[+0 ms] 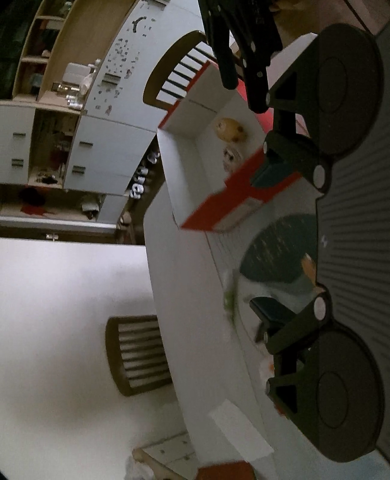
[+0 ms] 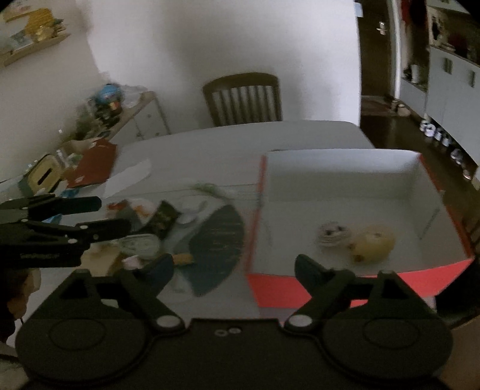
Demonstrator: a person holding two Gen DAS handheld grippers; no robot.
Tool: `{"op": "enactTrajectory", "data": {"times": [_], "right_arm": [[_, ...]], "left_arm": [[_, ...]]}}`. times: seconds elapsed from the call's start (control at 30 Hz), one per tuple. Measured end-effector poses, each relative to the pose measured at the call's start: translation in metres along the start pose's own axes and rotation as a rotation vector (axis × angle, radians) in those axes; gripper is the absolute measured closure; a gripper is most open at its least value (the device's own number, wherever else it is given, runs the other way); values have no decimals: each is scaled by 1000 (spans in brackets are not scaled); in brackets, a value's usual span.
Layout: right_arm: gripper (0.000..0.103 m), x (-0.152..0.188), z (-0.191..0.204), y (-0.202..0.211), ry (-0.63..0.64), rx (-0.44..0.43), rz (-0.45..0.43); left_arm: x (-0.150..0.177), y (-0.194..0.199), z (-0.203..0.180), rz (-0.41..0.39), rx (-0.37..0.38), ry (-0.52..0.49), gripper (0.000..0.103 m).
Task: Organize objects
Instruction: 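Withdraw both tools from the box back over the table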
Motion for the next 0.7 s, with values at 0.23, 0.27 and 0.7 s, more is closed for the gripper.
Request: {"op": "enactTrajectory", "data": {"times": [0.23, 0.27, 0.7], "right_arm": [[8, -3, 51, -17, 27, -42, 5], [8, -3, 57, -21, 31, -43, 12], [8, 7, 112, -75, 89, -7, 94]], "left_arm": [[16, 21, 53, -5, -37, 39, 19], [18, 23, 61, -2, -40, 49, 18], [51, 18, 149, 46, -140, 119, 0]]}}
Point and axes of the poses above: each gripper's, at about its wrist camera, not at the fingertips, and y roughly against the way its jaws point, z to its left, x to its underside, the point moved 7 cm from there along -y, roughly the way its jaws point, and after that the axes turned 11 degrees about y, right-handed, at the moved point
